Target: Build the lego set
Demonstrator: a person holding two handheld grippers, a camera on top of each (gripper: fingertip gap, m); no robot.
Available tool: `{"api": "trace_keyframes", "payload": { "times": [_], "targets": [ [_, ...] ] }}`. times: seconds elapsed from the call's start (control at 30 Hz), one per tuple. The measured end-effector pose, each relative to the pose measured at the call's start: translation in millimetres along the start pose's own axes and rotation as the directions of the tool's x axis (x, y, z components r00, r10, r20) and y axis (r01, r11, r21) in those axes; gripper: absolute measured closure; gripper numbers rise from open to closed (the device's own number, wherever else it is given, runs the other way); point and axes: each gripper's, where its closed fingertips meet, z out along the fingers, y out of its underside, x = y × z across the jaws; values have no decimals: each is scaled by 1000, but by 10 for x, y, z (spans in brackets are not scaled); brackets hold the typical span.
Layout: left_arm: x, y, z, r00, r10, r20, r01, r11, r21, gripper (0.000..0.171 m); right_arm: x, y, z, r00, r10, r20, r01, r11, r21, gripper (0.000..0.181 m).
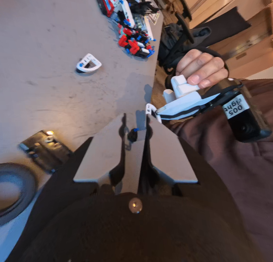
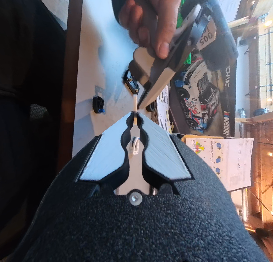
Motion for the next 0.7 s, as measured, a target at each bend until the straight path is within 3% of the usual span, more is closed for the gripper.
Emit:
{"api": "trace_keyframes", "payload": {
  "times": [0.1,0.17,0.33,0.43,0.53,0.63,0.7],
  "targets": [
    [128,21,-119,994,99,-44,-99,995,-3,123,-21,57,6,1000,7,-4,-8,1000,-20,178],
    [225,66,-107,984,171,-55,-172,985,-26,121,-13,75,18,1000,10,-13,-10,1000,-29,177],
    [241,143,46,956,292,19,-290,953,-89,134,4,30,38,1000,13,-25,-14,1000,-25,178],
    [200,135,68,949,311,48,-306,948,-89,149,-12,18,38,1000,10,-28,-11,1000,-26,178],
    [220,158,70,951,307,19,-305,949,-83,150,-31,-5,19,999,32,-20,-32,999,-10,178],
    [275,199,61,936,351,-6,-350,932,-94,150,-55,-64,-23,990,135,31,-136,989,51,177],
    [295,243,59,910,414,-5,-411,903,-124,150,-84,-94,-62,956,268,117,-280,955,101,170]
  ]
}}
